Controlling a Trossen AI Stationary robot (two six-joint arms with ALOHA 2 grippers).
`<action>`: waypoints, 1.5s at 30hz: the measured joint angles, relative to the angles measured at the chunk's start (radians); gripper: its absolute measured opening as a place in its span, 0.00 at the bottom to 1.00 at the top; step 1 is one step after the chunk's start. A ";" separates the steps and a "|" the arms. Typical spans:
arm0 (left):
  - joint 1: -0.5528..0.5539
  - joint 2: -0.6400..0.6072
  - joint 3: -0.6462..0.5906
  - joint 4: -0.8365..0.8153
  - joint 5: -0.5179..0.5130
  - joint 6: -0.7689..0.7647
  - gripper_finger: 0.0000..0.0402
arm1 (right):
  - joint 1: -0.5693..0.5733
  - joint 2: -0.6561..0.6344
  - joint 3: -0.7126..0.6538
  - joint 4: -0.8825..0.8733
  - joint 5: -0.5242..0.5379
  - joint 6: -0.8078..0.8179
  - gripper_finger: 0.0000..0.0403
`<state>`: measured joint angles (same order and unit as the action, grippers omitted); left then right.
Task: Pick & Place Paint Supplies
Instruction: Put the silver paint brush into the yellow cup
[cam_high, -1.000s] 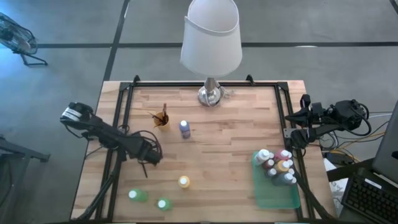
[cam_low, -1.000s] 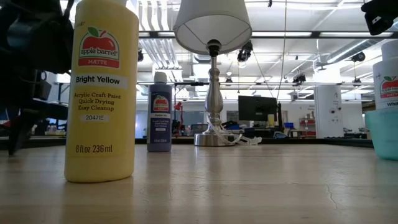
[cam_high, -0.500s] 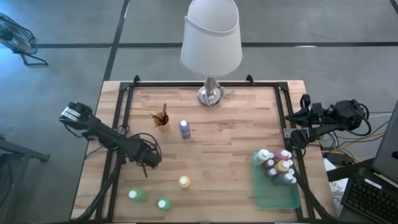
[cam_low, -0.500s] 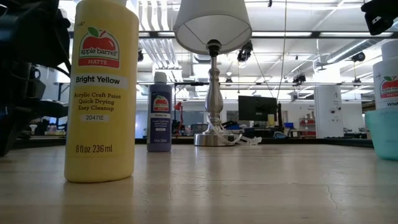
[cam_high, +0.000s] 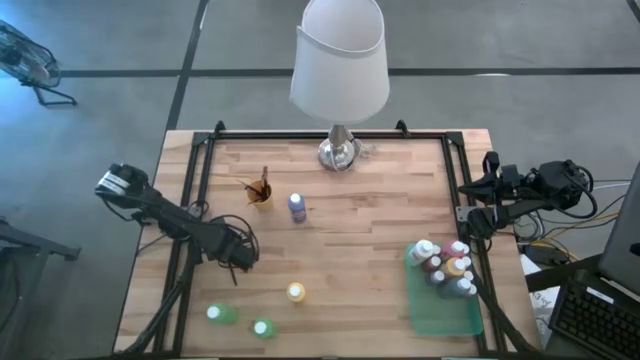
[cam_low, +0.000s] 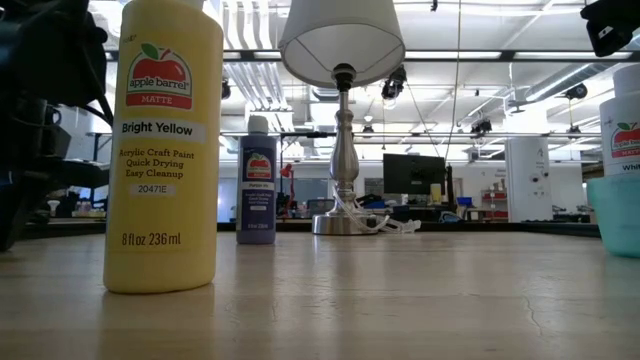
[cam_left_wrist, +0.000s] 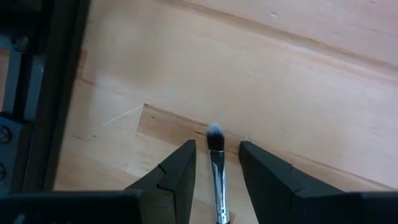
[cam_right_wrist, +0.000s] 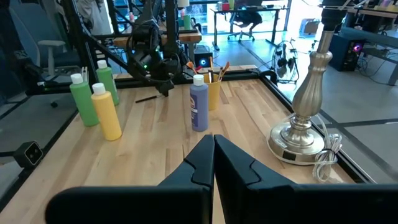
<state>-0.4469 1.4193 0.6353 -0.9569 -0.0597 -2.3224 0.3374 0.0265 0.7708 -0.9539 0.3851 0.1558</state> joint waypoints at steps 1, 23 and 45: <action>0.000 0.000 0.000 -0.003 -0.002 -0.004 0.34 | 0.000 0.000 0.000 0.000 0.000 0.000 0.02; 0.001 0.006 -0.069 0.069 -0.032 -0.017 0.12 | 0.000 0.000 0.000 0.000 0.000 0.000 0.02; 0.001 0.006 -0.070 0.073 -0.030 0.018 0.03 | 0.000 0.000 0.000 0.000 0.000 0.000 0.02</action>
<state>-0.4461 1.4254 0.5655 -0.8841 -0.0898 -2.3043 0.3376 0.0265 0.7705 -0.9539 0.3852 0.1558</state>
